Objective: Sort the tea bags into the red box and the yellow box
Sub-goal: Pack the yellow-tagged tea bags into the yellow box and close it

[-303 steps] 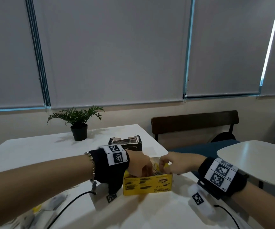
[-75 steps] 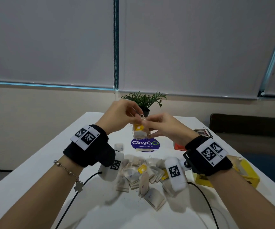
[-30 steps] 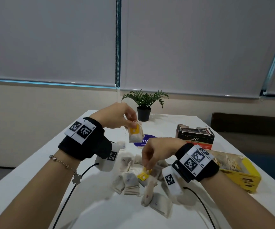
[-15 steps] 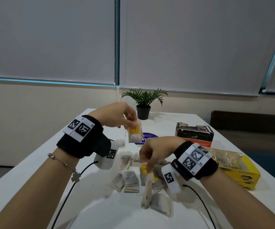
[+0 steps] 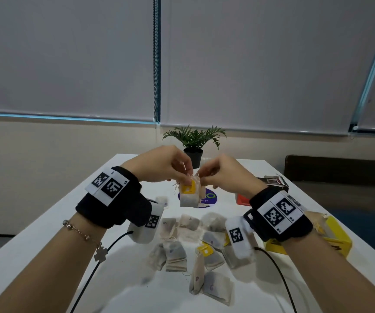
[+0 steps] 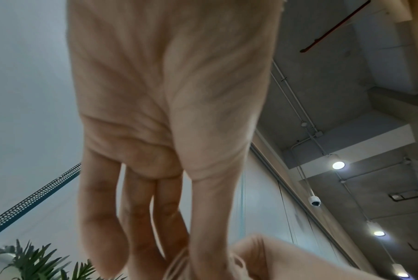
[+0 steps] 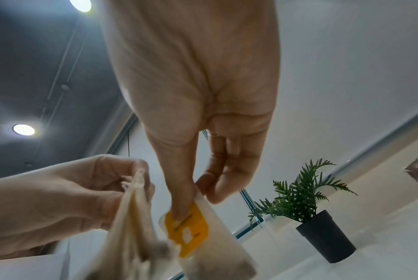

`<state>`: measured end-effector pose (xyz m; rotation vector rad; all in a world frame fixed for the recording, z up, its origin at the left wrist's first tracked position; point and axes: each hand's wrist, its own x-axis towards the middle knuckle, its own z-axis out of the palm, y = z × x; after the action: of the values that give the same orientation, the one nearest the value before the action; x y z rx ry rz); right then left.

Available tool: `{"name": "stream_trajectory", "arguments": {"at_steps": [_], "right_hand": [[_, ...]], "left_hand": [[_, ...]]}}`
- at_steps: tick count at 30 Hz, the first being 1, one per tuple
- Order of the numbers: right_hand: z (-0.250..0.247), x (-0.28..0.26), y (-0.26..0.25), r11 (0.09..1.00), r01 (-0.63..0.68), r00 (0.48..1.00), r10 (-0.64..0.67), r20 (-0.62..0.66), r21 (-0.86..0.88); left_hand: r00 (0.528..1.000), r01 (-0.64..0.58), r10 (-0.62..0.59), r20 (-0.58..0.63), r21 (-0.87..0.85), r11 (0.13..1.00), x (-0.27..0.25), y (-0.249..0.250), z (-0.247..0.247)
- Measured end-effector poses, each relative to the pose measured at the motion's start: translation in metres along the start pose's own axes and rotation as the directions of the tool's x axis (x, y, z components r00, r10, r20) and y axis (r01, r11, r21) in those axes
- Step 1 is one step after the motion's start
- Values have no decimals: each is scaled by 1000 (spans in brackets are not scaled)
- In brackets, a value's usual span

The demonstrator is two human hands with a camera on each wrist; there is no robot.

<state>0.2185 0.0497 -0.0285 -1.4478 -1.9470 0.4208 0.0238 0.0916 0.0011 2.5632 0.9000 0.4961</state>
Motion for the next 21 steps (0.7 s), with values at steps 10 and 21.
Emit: {"name": "stream_trajectory", "arguments": {"at_steps": [10, 21], "right_hand": [[-6, -8, -10, 927, -60, 998, 64, 0, 371], [24, -26, -16, 870, 6, 639, 376, 671, -494]], "left_hand": [[992, -38, 46, -115, 71, 997, 2, 4, 5], [990, 27, -37, -138, -75, 997, -6, -7, -12]]}}
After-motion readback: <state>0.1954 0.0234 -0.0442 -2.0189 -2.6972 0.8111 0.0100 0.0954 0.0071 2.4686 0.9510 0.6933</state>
